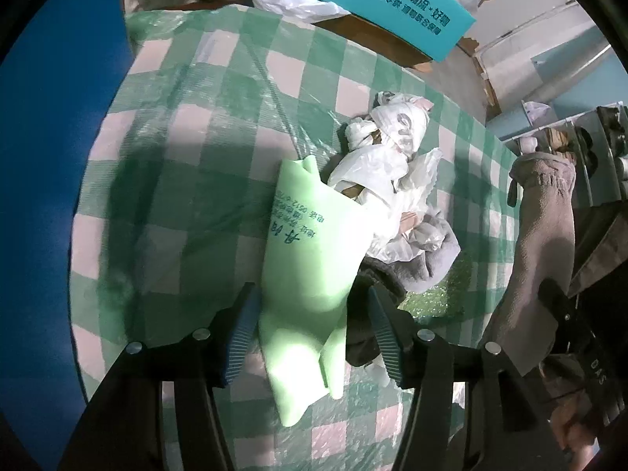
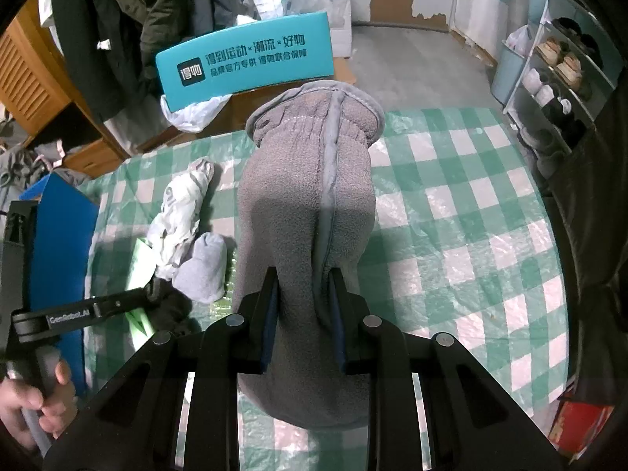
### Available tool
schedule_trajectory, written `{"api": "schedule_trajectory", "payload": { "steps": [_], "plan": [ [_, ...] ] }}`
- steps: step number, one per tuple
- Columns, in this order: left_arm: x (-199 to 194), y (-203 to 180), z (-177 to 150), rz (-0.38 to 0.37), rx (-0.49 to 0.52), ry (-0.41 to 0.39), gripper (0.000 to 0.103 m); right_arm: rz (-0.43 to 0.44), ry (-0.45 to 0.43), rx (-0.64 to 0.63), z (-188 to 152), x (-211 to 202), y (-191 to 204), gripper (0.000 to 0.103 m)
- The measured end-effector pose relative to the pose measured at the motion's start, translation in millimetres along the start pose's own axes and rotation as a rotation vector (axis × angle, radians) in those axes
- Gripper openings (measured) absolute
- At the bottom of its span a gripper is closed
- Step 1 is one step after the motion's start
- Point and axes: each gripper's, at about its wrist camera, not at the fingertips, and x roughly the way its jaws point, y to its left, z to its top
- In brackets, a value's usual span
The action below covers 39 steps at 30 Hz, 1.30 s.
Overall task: Organize soft objects
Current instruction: 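Lift the grey slipper and green cloth and carry both toward the cardboard box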
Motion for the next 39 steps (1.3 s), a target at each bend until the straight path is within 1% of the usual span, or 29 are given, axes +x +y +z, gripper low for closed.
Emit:
{"api": "schedule_trajectory", "payload": {
  "steps": [4,6,8,9,10,13,16,23,32,37,39],
  "plan": [
    [4.2,-2.6,0.0,-0.015,0.013,0.003,0.057,0.003,0.007,0.007,0.1,1.8,-2.2,0.022],
    [4.0,-3.5,0.0,-0.029,0.016,0.002,0.047,0.003,0.01,0.012,0.0,2.6,-4.2,0.022],
    [3.0,-4.7,0.4,-0.046,0.02,0.005,0.03,0.002,0.012,0.016,-0.2,3.2,-5.4,0.022],
    [2.1,-4.8,0.7,-0.047,0.023,0.004,0.024,0.003,0.014,0.018,-0.3,3.5,-5.6,0.022],
    [0.9,-5.5,0.9,-0.042,0.029,0.002,0.014,0.004,0.015,0.019,-0.2,3.8,-6.1,0.022],
    [-1.1,-6.5,-0.2,-0.01,0.053,-0.005,0.008,0.005,0.019,0.021,-0.3,4.2,-5.4,0.022],
    [-4.9,-5.8,-2.9,0.003,0.066,-0.011,0.004,0.006,0.02,0.019,-0.1,3.9,-4.2,0.022],
    [-26.6,-6.0,-7.4,0.011,0.091,-0.048,0.004,0.007,0.01,0.009,0.4,0.4,1.3,0.022],
    [-59.6,-5.2,-15.1,0.012,0.115,-0.106,0.004,0.007,-0.031,-0.024,1.9,-16.9,13.8,0.022],
    [-77.9,-8.2,-20.5,0.045,0.145,-0.155,0.004,0.012,-0.049,-0.049,2.1,-27.9,24.3,0.022],
    [-85.3,-9.5,-22.8,0.044,0.154,-0.169,0.004,0.015,-0.051,-0.057,2.6,-31.2,28.9,0.022]
  ]
}}
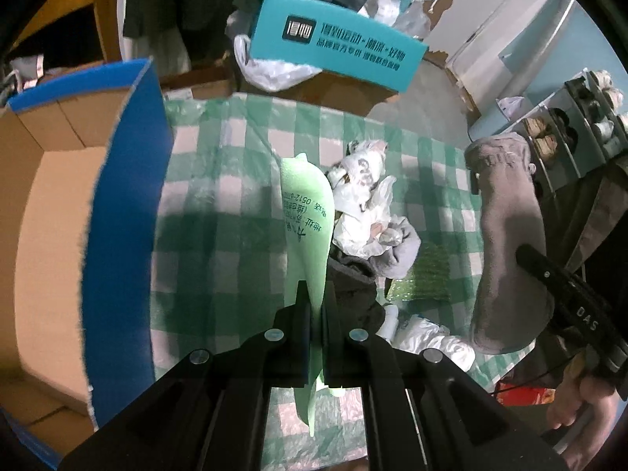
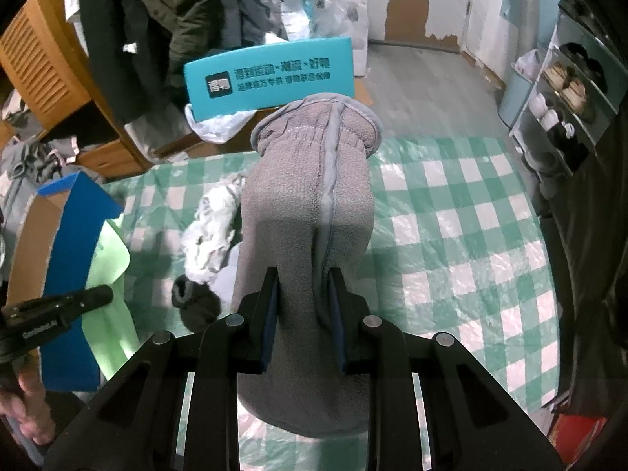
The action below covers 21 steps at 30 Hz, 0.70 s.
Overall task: Organize soft objects
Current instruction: 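Lift the grey slipper and green cloth and carry both toward the cardboard box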
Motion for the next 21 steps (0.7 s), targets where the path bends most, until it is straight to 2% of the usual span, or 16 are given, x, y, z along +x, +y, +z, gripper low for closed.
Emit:
{"api": "schedule_trajectory", "payload": {
  "steps": [10,21],
  "plan": [
    [-43.6,1.0,-3.6,0.064,0.057,-0.107,0.004,0.026,-0.02,-0.063,1.3,-16.4,30.6,0.022],
    [-78.5,14.4,-8.4,0.094,0.064,-0.176,0.004,0.08,-0.046,-0.123,2.3,-36.0,71.3,0.021]
  ]
}}
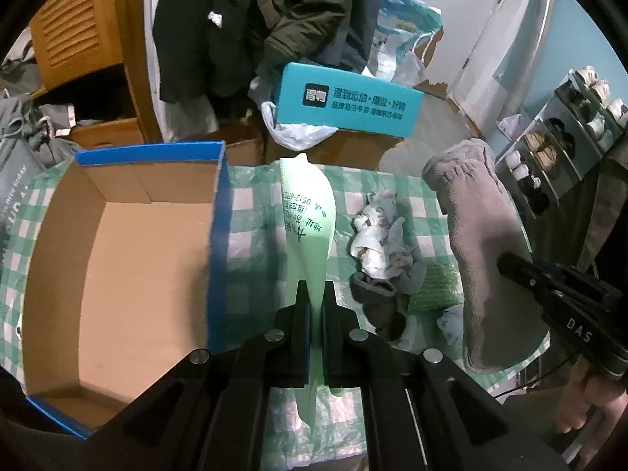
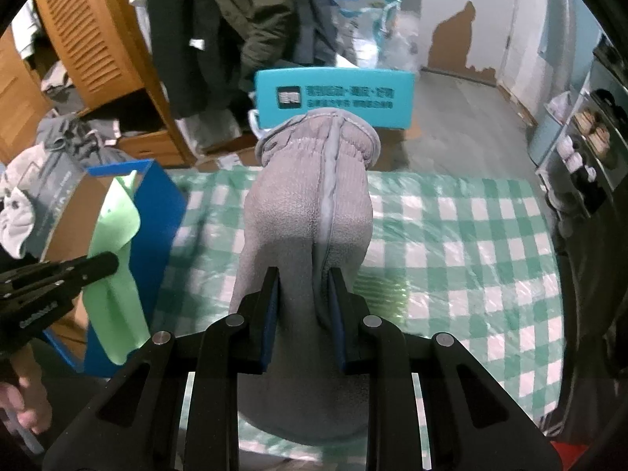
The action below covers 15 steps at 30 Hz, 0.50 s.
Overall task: Organize soft objects
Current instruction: 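Lift the grey slipper and green cloth and carry both toward the cardboard box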
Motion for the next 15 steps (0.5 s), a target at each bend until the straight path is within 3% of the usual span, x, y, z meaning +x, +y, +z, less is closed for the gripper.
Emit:
{"api": "schedule_trajectory", "payload": {
  "steps": [15],
  "plan": [
    [-32.6,37.0,-2.5,0.021,-0.047,-0.054,0.004,0.097,-0.008,-0.073,16.6,-3.6,63.1,0.021]
  ]
}}
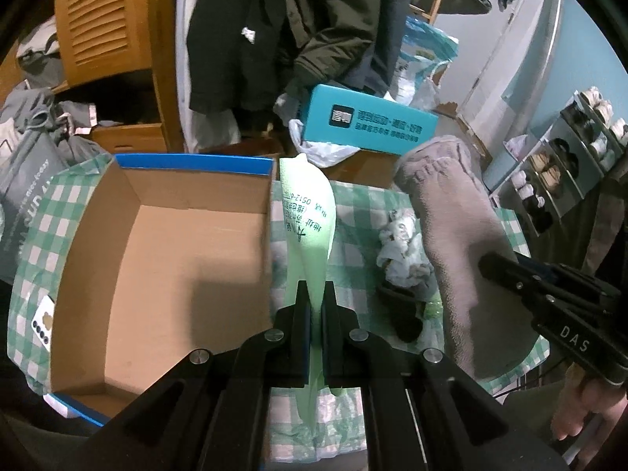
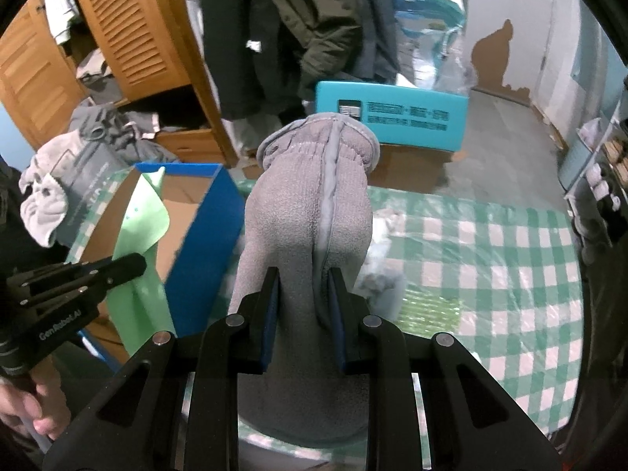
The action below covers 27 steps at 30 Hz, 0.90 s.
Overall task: Organize soft objects
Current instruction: 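Lift the grey slipper and green cloth and carry both toward the cardboard box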
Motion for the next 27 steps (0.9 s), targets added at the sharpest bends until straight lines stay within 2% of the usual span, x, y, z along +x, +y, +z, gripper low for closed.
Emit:
{"api": "schedule_trajectory", "payload": {
  "steps": [21,27],
  "plan": [
    [-16.1,84.6,-2.6,0.042,-0.143,-0.02,0.004,0.107,0.018,-0.096,32.5,27.6,97.8,0.02],
    [-13.4,108.6,-5.0,0.073,-0.178,-0.004,0.004,0.127,0.06,-0.116,36.3,45.8,123.9,0.02]
  ]
}}
